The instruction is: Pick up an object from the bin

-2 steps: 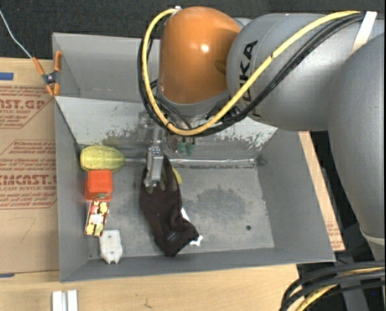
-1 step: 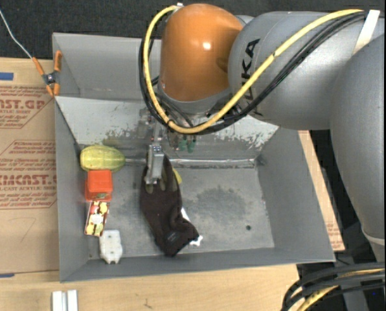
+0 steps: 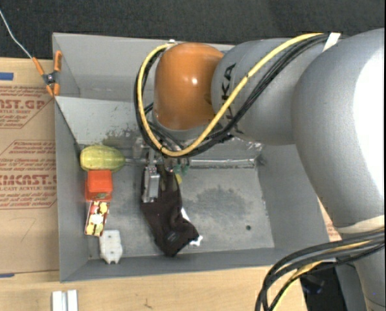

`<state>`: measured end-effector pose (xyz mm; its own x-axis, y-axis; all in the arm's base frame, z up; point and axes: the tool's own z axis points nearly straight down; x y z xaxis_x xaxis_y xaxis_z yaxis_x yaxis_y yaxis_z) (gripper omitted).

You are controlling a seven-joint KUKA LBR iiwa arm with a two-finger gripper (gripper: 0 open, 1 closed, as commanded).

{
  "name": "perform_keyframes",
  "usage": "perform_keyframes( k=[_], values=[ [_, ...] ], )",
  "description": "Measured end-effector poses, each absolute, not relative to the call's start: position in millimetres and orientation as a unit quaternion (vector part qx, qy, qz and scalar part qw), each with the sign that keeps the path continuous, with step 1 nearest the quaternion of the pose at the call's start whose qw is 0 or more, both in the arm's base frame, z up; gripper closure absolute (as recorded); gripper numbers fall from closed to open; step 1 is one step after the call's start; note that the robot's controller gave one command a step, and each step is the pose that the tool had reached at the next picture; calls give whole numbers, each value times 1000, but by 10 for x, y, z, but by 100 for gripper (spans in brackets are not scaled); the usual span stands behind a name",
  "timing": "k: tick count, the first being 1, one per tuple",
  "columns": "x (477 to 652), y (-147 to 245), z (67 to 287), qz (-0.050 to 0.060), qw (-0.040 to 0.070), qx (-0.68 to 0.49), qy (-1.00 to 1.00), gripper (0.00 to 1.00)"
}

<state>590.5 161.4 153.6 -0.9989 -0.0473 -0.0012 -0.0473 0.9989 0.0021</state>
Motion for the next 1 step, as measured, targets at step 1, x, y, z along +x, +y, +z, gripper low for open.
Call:
perform_keyframes(
  k=[1],
  values=[
    [5836, 1158, 1123, 0, 1, -66, 998, 0]
  ],
)
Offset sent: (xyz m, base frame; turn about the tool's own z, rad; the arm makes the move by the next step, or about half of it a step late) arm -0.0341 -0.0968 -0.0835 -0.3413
